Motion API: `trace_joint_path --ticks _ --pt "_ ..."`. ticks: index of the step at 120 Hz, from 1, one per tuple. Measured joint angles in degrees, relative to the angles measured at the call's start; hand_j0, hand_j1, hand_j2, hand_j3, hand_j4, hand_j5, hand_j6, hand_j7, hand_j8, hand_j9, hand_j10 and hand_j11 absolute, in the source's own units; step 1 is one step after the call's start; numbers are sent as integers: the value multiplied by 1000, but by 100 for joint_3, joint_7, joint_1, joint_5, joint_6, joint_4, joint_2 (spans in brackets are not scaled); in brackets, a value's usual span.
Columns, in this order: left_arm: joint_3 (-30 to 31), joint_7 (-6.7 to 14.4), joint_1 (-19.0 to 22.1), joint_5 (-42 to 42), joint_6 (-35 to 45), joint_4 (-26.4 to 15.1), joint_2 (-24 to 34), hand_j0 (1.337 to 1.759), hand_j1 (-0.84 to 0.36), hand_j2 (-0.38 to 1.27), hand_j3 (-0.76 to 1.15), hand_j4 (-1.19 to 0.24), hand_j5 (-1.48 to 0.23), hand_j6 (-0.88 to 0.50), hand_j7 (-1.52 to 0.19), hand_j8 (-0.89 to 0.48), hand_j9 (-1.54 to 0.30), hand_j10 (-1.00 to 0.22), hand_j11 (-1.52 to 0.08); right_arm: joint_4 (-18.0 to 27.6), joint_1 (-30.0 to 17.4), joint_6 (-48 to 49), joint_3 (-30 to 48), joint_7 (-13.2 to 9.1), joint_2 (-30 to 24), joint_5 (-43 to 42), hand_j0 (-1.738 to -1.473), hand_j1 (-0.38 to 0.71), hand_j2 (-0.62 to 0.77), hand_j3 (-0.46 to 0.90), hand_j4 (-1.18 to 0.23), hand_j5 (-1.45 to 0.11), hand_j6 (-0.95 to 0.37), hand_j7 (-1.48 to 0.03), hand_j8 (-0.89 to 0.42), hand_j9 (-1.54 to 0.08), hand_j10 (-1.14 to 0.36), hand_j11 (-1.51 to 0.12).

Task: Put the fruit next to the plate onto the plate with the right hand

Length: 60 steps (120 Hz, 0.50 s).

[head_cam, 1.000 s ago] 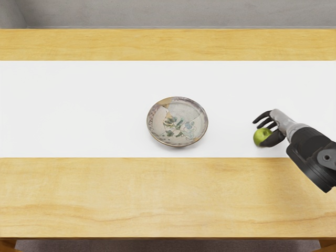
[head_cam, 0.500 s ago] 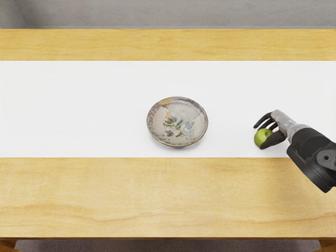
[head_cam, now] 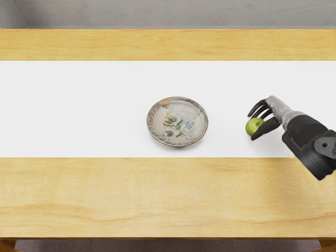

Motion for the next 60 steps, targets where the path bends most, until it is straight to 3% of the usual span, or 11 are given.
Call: trace_joint_path --ticks 23,60 --pt "2 0 4 -1 0 0 0 1658 337 2 0 -10 -13 -10 -13 -10 -13 -10 -13 6 134 2 634 -1 346 7 -1654 207 333 1 -771 -1114 -538 -1048 -421 -1107 -682 -1085" --pt "1 0 3 0 0 0 0 1658 337 2 0 -10 -13 -10 -13 -10 -13 -10 -13 -104 504 8 788 1 1288 33 -1655 219 364 1 -787 -1181 -514 -1086 -390 -1157 -659 -1141"
